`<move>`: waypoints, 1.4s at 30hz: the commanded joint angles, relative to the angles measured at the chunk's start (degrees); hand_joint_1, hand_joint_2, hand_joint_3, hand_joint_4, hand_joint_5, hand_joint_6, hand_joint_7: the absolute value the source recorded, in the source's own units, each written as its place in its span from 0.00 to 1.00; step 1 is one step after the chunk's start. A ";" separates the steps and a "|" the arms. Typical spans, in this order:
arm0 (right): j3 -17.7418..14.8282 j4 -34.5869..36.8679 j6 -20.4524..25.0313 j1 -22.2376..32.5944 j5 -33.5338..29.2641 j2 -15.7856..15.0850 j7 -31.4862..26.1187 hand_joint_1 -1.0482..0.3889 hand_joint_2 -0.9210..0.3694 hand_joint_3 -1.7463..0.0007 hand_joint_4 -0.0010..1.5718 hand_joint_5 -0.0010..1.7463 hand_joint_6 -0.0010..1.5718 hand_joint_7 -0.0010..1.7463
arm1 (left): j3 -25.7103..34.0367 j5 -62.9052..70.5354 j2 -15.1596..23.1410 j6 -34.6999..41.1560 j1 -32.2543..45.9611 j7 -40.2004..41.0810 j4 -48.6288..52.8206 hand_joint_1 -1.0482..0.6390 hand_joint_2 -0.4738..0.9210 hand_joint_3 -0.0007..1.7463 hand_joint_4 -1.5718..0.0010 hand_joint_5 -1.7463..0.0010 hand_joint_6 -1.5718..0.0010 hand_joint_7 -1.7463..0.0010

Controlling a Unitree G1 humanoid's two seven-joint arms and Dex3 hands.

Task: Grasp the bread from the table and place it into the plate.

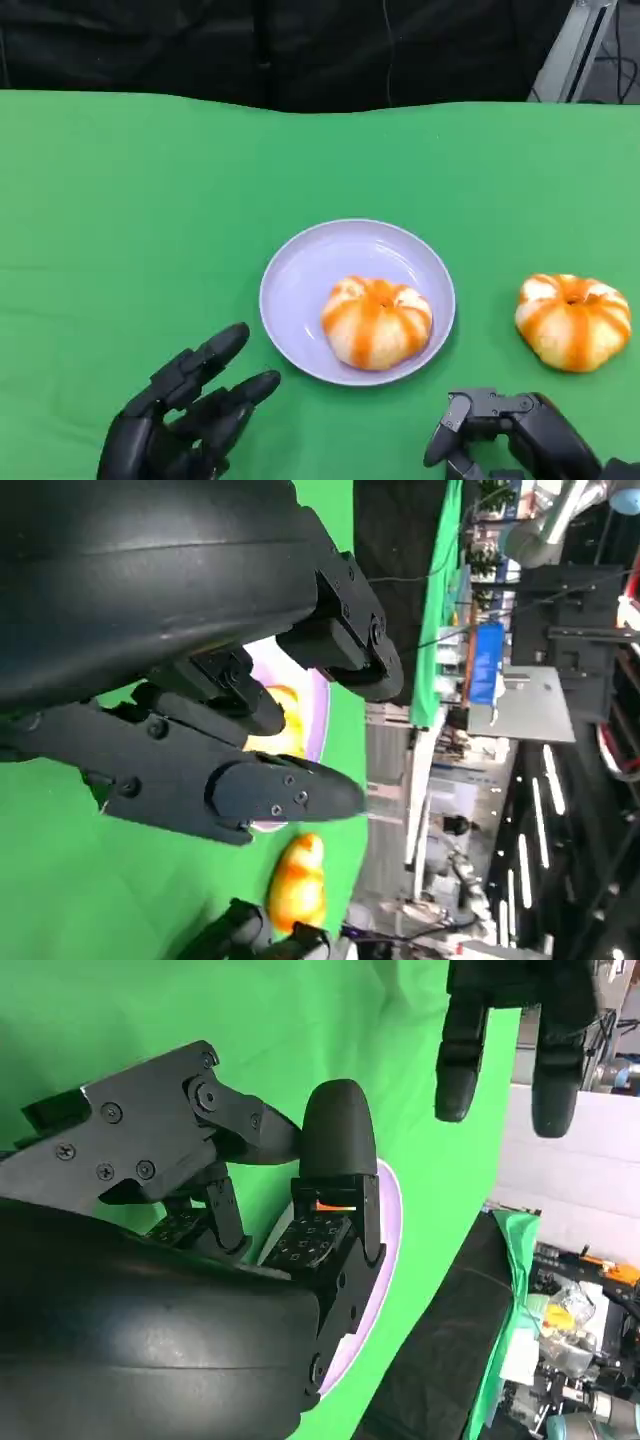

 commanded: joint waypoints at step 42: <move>-0.66 -0.68 0.45 0.00 1.46 -1.31 0.86 0.64 0.19 0.51 0.52 0.83 0.55 0.64 | -2.76 13.42 4.67 -10.64 -7.85 13.18 11.72 0.59 0.72 0.68 0.44 0.09 0.42 0.23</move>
